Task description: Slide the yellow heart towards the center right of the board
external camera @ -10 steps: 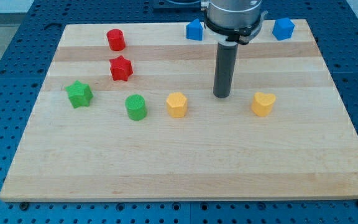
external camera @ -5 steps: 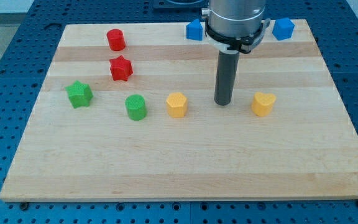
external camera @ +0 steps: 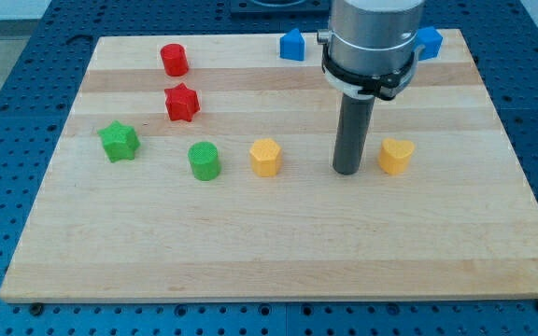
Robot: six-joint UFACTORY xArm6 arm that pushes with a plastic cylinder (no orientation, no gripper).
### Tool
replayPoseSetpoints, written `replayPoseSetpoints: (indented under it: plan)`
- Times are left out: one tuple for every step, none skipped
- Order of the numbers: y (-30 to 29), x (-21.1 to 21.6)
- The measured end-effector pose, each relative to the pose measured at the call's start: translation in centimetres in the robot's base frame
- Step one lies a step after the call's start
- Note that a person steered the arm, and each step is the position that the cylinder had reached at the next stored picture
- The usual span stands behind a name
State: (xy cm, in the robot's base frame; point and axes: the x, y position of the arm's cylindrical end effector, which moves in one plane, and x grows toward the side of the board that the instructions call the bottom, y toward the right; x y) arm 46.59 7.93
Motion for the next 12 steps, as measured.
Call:
replayPoseSetpoints:
  plan:
    - [0.6, 0.5]
    - [1.9, 1.5]
    - [3.9, 2.1]
    - [4.4, 0.5]
    - [4.7, -0.2]
    - [7.5, -0.2]
    - [8.4, -0.3]
    - [8.4, -1.4]
    - [8.4, -1.9]
    - [8.4, -1.9]
    - [8.4, -2.7]
    - [8.4, -2.7]
